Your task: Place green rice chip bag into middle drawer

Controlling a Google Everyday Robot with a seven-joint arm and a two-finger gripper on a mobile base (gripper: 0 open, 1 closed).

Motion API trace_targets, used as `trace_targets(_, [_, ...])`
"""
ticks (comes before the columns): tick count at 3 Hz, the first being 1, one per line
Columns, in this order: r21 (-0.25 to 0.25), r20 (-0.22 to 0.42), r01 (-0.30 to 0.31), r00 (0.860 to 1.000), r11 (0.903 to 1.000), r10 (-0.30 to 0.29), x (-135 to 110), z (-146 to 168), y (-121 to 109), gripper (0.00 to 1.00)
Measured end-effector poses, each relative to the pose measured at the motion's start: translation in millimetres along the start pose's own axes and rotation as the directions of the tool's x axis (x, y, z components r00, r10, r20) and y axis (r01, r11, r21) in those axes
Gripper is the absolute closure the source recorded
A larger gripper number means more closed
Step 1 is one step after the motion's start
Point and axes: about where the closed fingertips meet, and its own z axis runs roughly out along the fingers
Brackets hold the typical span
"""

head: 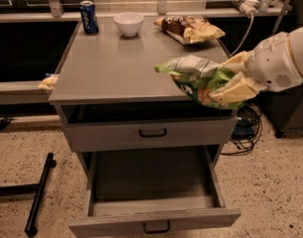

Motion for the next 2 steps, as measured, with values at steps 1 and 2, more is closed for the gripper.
trace_targets(1, [-0.04,-0.004,0.049,0.999,0.998,-0.049,4.0,-4.1,12.3,1.0])
trace_targets(2, [-0.039,-0.004,0.049,0.999,0.998,-0.05,3.9,-3.7,12.3,1.0])
